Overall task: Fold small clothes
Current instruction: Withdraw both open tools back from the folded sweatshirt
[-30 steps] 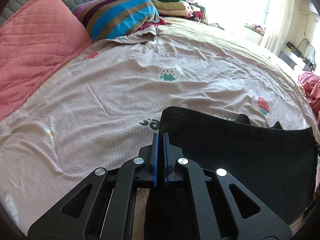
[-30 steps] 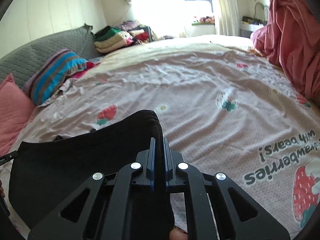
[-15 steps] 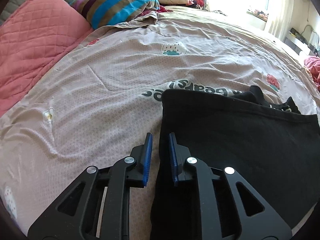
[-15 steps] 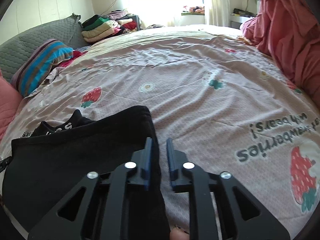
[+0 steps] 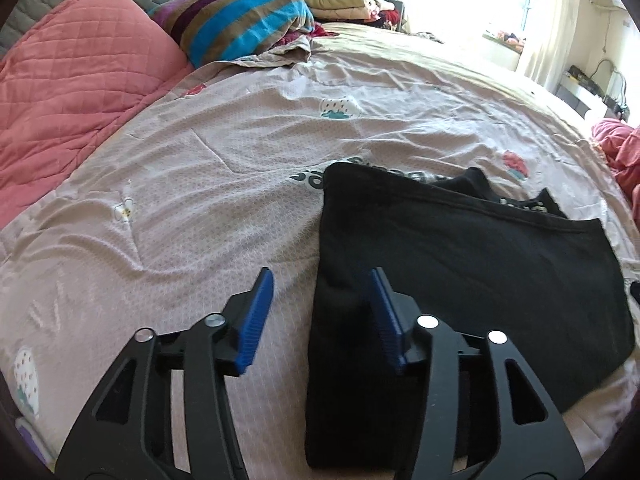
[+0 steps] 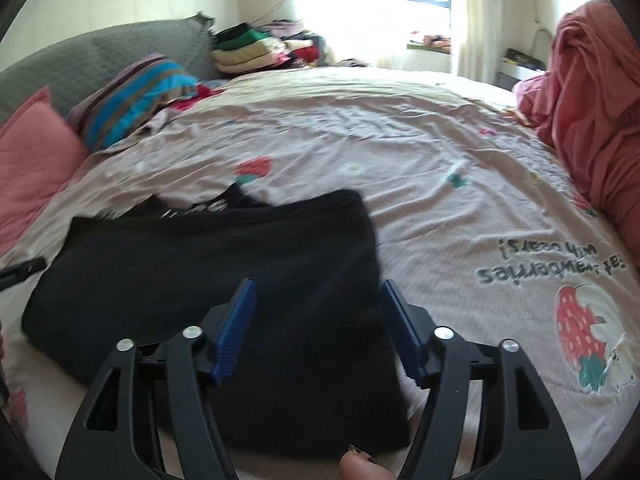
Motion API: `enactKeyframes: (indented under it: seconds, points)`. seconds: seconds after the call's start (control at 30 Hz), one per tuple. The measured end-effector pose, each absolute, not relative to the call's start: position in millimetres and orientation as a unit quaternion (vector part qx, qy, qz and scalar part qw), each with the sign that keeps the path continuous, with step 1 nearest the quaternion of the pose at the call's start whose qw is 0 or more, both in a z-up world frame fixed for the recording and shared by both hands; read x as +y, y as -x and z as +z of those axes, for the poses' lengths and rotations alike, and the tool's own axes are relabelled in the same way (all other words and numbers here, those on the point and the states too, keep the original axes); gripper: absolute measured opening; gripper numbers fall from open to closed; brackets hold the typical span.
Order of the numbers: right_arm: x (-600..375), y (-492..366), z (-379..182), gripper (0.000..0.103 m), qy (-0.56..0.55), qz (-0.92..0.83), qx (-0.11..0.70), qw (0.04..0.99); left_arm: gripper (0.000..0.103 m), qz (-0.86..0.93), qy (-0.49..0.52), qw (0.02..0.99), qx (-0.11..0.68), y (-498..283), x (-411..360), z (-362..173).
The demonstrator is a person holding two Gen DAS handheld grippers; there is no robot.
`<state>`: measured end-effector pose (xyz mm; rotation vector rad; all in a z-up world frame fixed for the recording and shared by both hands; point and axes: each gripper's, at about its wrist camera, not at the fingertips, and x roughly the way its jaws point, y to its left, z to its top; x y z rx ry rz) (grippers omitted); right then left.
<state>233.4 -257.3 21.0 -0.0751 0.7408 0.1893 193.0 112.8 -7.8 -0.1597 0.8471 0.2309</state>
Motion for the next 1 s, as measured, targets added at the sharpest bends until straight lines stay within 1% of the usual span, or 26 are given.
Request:
enactKeyframes:
  seconds: [0.2, 0.5, 0.7, 0.87, 1.0]
  points:
    - [-244, -214, 17, 0.065, 0.039, 0.133, 0.383, 0.913, 0.055, 0.083, 0.078, 0.907, 0.406, -172, 97, 0]
    - [-230, -192, 3, 0.067, 0.075, 0.145, 0.408, 0.898, 0.056, 0.054, 0.071, 0.898, 0.431, -149, 83, -9]
    - [-240, -190, -15, 0.069, 0.062, 0.13, 0.445, 0.884, 0.057, 0.049, 0.065, 0.888, 0.453, -137, 74, -28]
    - [-243, -184, -18, 0.07, 0.062, 0.128, 0.445, 0.884, 0.058, 0.046, 0.078, 0.884, 0.459, -129, 76, -38]
    - [-244, -180, -15, 0.071, 0.056, 0.127, 0.441, 0.887, 0.058, 0.044, 0.086, 0.885, 0.456, -124, 78, -34]
